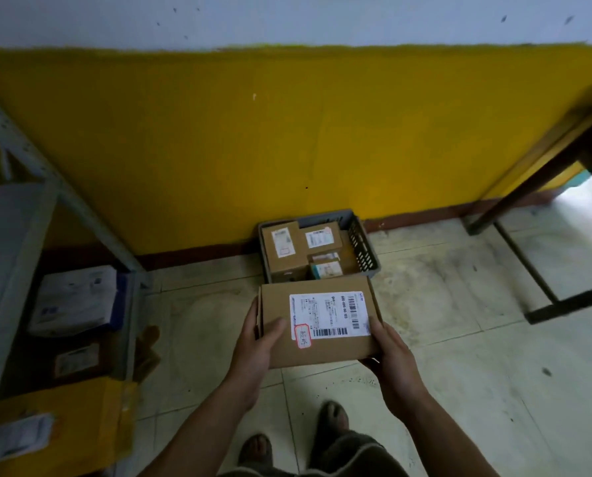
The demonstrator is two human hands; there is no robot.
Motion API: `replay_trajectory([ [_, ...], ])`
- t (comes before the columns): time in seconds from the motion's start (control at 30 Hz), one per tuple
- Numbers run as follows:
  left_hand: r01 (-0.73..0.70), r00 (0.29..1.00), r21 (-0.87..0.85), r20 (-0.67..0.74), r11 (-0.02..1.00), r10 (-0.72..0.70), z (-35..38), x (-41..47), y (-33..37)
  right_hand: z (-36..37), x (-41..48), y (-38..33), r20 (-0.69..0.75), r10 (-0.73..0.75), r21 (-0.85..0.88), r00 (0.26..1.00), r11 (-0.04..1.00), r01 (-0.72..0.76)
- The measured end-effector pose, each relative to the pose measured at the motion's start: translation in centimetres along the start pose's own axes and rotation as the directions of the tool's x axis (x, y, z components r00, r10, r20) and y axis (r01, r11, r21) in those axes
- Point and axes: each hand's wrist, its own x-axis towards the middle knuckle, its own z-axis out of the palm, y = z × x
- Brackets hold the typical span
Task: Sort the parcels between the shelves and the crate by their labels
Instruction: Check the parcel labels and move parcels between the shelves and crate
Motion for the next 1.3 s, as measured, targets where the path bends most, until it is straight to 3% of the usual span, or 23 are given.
replay_trajectory([
  [0.23, 0.038, 0.999, 0.066, 0.022, 0.997, -0.039, 7.6, 9.7, 1.7, -4.3, 10.6, -4.2, -0.029, 0.054, 0.063, 0.998, 0.997, -0.052],
  [0.43, 0.171, 0.983, 0.02, -0.066, 0.985, -0.17, 13.9, 17.4, 2.4, -8.4, 22.0, -8.5, 0.015, 0.13, 0.01, 0.991, 0.991, -0.13],
  [0.53, 0.279, 0.951, -0.079, -0.118, 0.957, -0.287, 15.9, 20.1, 1.8, -9.1, 26.7, -9.8, 0.052, 0.188, -0.046, 0.981, 0.982, -0.186],
  [0.7, 0.418, 0.889, -0.258, -0.083, 0.871, -0.451, 17.5, 23.6, 0.6, -8.7, 31.8, -10.6, 0.042, 0.268, -0.067, 0.963, 0.962, -0.265],
  [1.03, 0.461, 0.867, -0.196, -0.108, 0.865, -0.487, 18.4, 35.5, -3.7, -8.5, 44.0, -5.6, -0.066, 0.326, -0.254, 0.943, 0.908, -0.332],
  [1.3, 0.479, 0.831, -0.015, -0.315, 0.877, -0.459, 20.8, 44.7, -11.0, -9.8, 55.5, 1.3, -0.058, 0.357, -0.429, 0.932, 0.834, -0.347],
])
